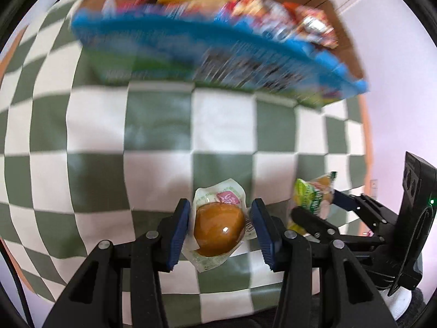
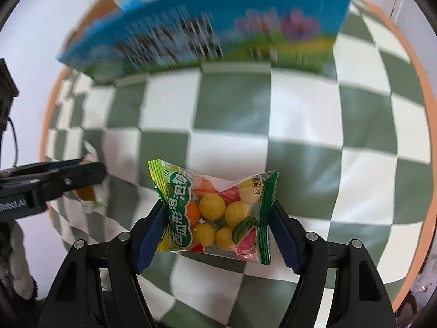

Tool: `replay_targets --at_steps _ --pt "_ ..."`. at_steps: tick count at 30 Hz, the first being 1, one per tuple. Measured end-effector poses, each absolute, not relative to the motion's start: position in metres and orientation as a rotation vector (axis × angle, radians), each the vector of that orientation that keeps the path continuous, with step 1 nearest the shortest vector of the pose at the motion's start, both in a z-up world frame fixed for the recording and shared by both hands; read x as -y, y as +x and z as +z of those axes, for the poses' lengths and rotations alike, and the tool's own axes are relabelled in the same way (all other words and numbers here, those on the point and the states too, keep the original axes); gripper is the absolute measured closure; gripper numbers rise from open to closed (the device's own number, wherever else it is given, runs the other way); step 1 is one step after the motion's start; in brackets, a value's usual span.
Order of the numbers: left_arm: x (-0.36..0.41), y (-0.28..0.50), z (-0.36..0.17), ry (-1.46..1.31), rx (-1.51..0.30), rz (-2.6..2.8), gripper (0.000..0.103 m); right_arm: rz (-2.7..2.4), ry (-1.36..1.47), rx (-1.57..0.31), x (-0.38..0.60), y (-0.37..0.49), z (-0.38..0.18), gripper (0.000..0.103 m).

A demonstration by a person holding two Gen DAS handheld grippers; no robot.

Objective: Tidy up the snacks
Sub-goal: 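Carry both items into the box and open both tools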

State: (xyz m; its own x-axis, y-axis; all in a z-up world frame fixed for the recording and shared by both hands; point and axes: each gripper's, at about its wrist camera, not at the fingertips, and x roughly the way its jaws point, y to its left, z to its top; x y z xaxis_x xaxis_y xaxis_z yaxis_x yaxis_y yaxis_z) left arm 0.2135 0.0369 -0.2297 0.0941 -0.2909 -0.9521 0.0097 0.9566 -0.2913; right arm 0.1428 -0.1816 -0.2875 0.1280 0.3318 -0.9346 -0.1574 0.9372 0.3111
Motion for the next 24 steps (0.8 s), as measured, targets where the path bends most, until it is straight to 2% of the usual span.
replay_targets --at_steps 8,13,19,24 --pt "-0.037 0.267 -0.138 -0.263 -1.304 -0.319 0.059 0.409 0.209 -1.226 0.192 0.203 -0.194 0.027" --pt "-0.037 0.32 -0.112 -0.254 -1.246 -0.319 0.059 0.418 0.187 -1.137 0.18 0.256 -0.154 0.027" --pt "-0.044 0.401 -0.119 -0.224 -1.252 -0.25 0.059 0.399 0.128 -1.106 0.167 0.344 -0.132 0.027" --pt "-0.058 0.454 -0.144 -0.202 -1.305 -0.186 0.059 0.361 0.066 -1.166 0.159 0.416 -0.149 0.027"
